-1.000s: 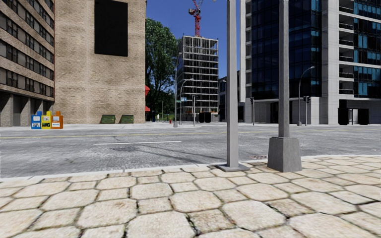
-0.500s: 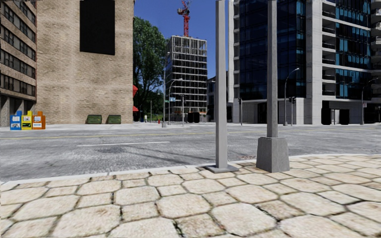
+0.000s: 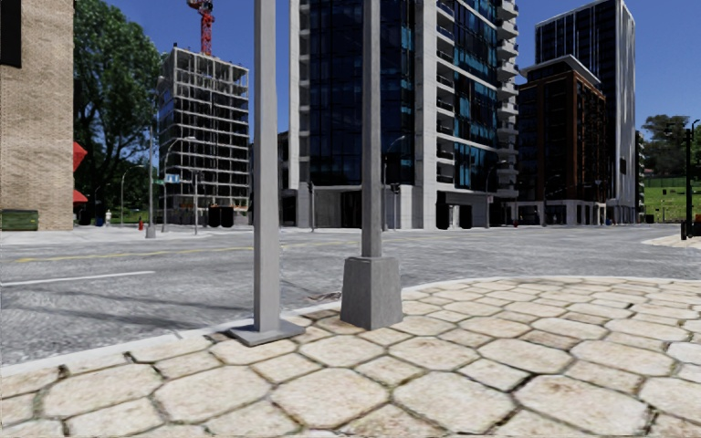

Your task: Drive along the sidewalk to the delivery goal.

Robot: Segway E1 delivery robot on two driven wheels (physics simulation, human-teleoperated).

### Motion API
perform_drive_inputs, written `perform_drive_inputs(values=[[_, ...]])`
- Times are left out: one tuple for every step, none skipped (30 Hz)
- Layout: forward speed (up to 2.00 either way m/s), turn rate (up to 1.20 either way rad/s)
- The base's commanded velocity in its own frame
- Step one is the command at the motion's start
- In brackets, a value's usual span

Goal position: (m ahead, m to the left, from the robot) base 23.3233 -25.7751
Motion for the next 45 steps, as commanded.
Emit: perform_drive_inputs(values=[[1.95, -0.88], [1.95, -0.88], [1.95, -0.88], [1.95, -0.87], [1.95, -0.87], [1.95, -0.87], [1.95, -0.87], [1.95, -0.87], [1.95, -0.87], [1.95, -0.87], [1.95, -0.87], [1.95, -0.87], [1.95, -0.87], [1.95, -0.87], [1.95, -0.87], [1.95, -0.87], [1.95, -0.87], [1.95, -0.87], [1.95, -0.87], [1.95, -0.87], [1.95, -0.87], [1.95, -0.87], [1.95, -0.87], [1.95, -0.87], [1.95, -0.87], [1.95, -0.87], [1.95, -0.87], [1.95, -0.87], [1.95, -0.87], [1.95, -0.87], [1.95, -0.87], [1.95, -0.87], [1.95, -0.87], [1.95, -0.87], [1.95, -0.87], [1.95, -0.87], [1.95, -0.87], [1.95, -0.87], [1.95, -0.87], [1.95, -0.87], [1.95, -0.87], [1.95, -0.87], [1.95, -0.87], [1.95, -0.87], [1.95, -0.87]])
